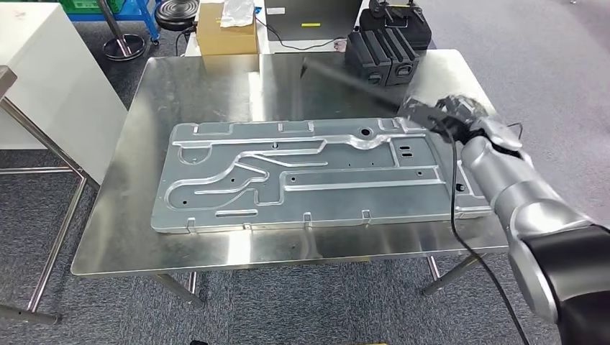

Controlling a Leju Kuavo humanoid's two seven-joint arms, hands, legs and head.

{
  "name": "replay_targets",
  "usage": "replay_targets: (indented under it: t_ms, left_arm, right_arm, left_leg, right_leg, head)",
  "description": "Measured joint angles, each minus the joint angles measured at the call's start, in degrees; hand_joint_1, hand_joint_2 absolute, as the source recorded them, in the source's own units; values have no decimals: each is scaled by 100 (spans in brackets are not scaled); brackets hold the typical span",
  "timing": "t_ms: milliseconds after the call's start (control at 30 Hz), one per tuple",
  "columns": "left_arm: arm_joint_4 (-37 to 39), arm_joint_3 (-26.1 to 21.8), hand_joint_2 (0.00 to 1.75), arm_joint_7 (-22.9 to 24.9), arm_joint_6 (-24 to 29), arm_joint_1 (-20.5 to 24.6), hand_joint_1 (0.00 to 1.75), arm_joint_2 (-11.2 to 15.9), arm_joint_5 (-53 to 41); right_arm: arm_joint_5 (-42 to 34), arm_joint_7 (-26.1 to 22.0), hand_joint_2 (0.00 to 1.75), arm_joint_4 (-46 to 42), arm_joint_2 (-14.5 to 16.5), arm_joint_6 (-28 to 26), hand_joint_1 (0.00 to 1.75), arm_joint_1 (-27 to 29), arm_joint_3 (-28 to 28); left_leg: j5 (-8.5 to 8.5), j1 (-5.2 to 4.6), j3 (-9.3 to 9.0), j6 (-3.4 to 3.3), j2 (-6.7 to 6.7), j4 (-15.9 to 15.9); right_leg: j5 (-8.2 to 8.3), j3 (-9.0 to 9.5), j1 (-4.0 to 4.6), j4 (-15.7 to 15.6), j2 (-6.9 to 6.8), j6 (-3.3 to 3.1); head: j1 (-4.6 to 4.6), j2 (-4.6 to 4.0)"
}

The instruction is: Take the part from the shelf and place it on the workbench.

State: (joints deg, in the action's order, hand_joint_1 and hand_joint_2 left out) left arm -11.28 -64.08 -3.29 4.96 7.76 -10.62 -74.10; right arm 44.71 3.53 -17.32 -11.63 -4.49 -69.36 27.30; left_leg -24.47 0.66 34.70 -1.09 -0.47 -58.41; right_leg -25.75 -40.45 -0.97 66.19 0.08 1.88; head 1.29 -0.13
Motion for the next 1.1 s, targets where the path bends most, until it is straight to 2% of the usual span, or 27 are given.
replay_targets:
  t_ms: [33, 67, 100, 167, 233, 267, 333, 367, 400, 433, 467, 533, 567, 600, 700, 733, 767, 800, 867, 900, 933, 967, 1000, 1067, 1100]
  left_arm:
    - [0, 13, 175, -3, -1, 8, 0, -3, -7]
    - [0, 27, 175, -7, -2, 17, 0, -6, -14]
    - [0, 40, 175, -13, -6, 24, 0, -7, -21]
    - [0, 60, 175, -22, -16, 32, 0, -7, -30]
    - [0, 73, 175, -25, -25, 34, 0, -5, -32]
    - [0, 76, 175, -25, -28, 34, 0, -5, -32]
    - [0, 78, 175, -23, -32, 32, 0, -4, -29]
    - [0, 78, 175, -20, -32, 35, 0, -4, -28]
    - [0, 78, 175, -14, -32, 39, 0, -4, -26]
    - [0, 78, 175, -9, -31, 42, 0, -4, -23]
    - [0, 78, 175, 0, -28, 40, 0, -4, -20]
    - [0, 78, 175, 8, -20, 27, 0, -2, -10]
    - [0, 78, 175, 9, -16, 24, 0, -1, -8]
    - [0, 78, 175, 7, -14, 21, 0, 1, -6]
    - [0, 78, 175, 1, -10, 9, 0, 0, -8]
    - [0, 78, 175, -5, -9, 7, 0, 0, -9]
    - [0, 78, 175, -16, -5, 7, 0, -1, -10]
    - [0, 78, 175, -35, -3, 10, 0, -1, -11]
    - [0, 78, 175, -90, 3, 7, 0, -2, -4]
    - [0, 78, 175, -119, 5, 0, 0, -3, 4]
    - [0, 78, 175, -147, 8, -9, 0, -5, 11]
    - [0, 78, 175, -179, 10, -17, 0, -8, 17]
    - [0, 78, 175, -214, 12, -20, 0, -12, 22]
    - [0, 78, 175, -290, 10, -19, 0, -20, 29]
    - [0, 78, 175, -322, 8, -16, 0, -22, 32]
  right_arm:
    - [69, 13, 175, 19, 10, -26, 175, 42, 80]
    - [131, 26, 175, 36, 19, -54, 175, 79, 150]
    - [193, 41, 175, 56, 29, -83, 175, 124, 219]
    - [299, 70, 175, 90, 57, -123, 175, 230, 326]
    - [373, 84, 175, 116, 111, -178, 175, 340, 416]
    - [392, 85, 175, 125, 145, -213, 175, 388, 445]
    - [420, 90, 175, 142, 224, -275, 175, 466, 493]
    - [435, 93, 175, 153, 262, -296, 175, 499, 516]
    - [451, 96, 175, 165, 302, -311, 175, 531, 539]
    - [463, 97, 175, 176, 339, -332, 175, 557, 557]
    - [472, 98, 175, 184, 377, -356, 175, 575, 570]
    - [477, 100, 175, 195, 451, -418, 175, 598, 580]
    - [481, 104, 175, 201, 478, -460, 175, 607, 581]
    - [491, 111, 175, 208, 496, -510, 175, 623, 582]
    - [564, 143, 175, 217, 517, -747, 175, 676, 582]
    - [604, 151, 175, 219, 519, -865, 175, 693, 582]
    - [649, 155, 175, 221, 521, -1000, 175, 710, 582]
    - [700, 156, 175, 223, 522, -1155, 175, 738, 582]
    - [816, 158, 175, 228, 523, -1493, 175, 817, 582]
    - [883, 160, 175, 234, 523, -1687, 175, 867, 582]
    - [945, 161, 175, 239, 522, -1873, 175, 907, 582]
    - [1002, 161, 175, 243, 520, -2062, 175, 933, 582]
    - [1045, 158, 175, 245, 515, -2244, 175, 947, 582]
    - [1081, 142, 87, 245, 491, -2537, 87, 948, 574]
    - [1087, 127, 44, 245, 476, -2642, 44, 950, 564]
  left_leg:
    - [-18, -11, 9, 23, 0, -20]
    - [-30, -23, 19, 47, 1, -32]
    - [-38, -33, 25, 67, 2, -33]
    - [-47, -43, 19, 114, 1, -23]
    - [-166, -39, 67, 174, 6, -171]
    - [-308, -37, 164, 201, 9, -402]
    - [-664, -28, 496, 231, 13, -1141]
    - [-781, -26, 653, 236, 14, -1477]
    - [-794, -26, 735, 236, 14, -1648]
    - [-697, -26, 709, 227, 14, -1592]
    - [-509, -26, 574, 209, 15, -1314]
    - [-149, -36, 190, 155, 19, -507]
    - [-65, -45, 55, 131, 19, -221]
    - [-45, -53, -8, 110, 17, -75]
    - [-12, -44, -39, 37, 9, 18]
    - [17, -31, -51, 3, 11, 56]
    - [45, -17, -61, -26, 14, 94]
    - [60, -12, -62, -41, 17, 109]
    - [65, -12, -54, -51, 14, 109]
    - [64, -12, -53, -50, 9, 104]
    - [59, -11, -53, -45, 4, 96]
    - [51, -10, -54, -35, 0, 82]
    - [38, -9, -53, -20, -3, 64]
    - [5, -29, -37, 25, -6, 21]
    - [-5, -38, -28, 48, -7, 7]
  right_leg:
    - [144, 157, 11, -355, -2, -19]
    - [217, 262, 24, -595, -3, -40]
    - [224, 307, 39, -703, -1, -62]
    - [218, 320, 47, -719, 1, -117]
    - [221, 345, 27, -744, -5, -188]
    - [222, 357, 18, -756, -7, -223]
    - [211, 372, 24, -756, -5, -270]
    - [206, 380, 30, -754, 0, -281]
    - [199, 393, 36, -751, 6, -287]
    - [191, 410, 41, -748, 13, -292]
    - [181, 430, 45, -745, 25, -292]
    - [164, 457, 61, -736, 57, -276]
    - [162, 456, 70, -733, 71, -255]
    - [166, 450, 75, -733, 79, -229]
    - [174, 452, 75, -752, 79, -129]
    - [106, 418, 72, -674, 72, -101]
    - [-20, 338, 70, -490, 64, -76]
    - [-202, 200, 54, -179, 54, -56]
    - [-543, -144, 33, 581, 40, -18]
    - [-596, -252, 23, 813, 35, -4]
    - [-534, -258, 14, 823, 30, 3]
    - [-368, -147, 6, 587, 25, 4]
    - [-154, 47, 0, 186, 19, -2]
    - [105, 394, 17, -533, 17, -32]
    - [138, 470, 30, -702, 19, -53]
  head:
    - [3, 0]
    - [5, 0]
    - [8, 0]
    - [11, 0]
    - [13, 0]
    - [14, 0]
    - [17, 0]
    - [16, 0]
    - [16, 0]
    - [15, 0]
    - [16, 0]
    - [16, 0]
    - [14, 0]
    - [12, 0]
    - [8, 0]
    - [1, 0]
    - [-5, 0]
    - [-12, 0]
    - [-19, 0]
    - [-20, 0]
    - [-21, 0]
    - [-21, 0]
    - [-21, 0]
    - [-19, 0]
    - [-16, 0]
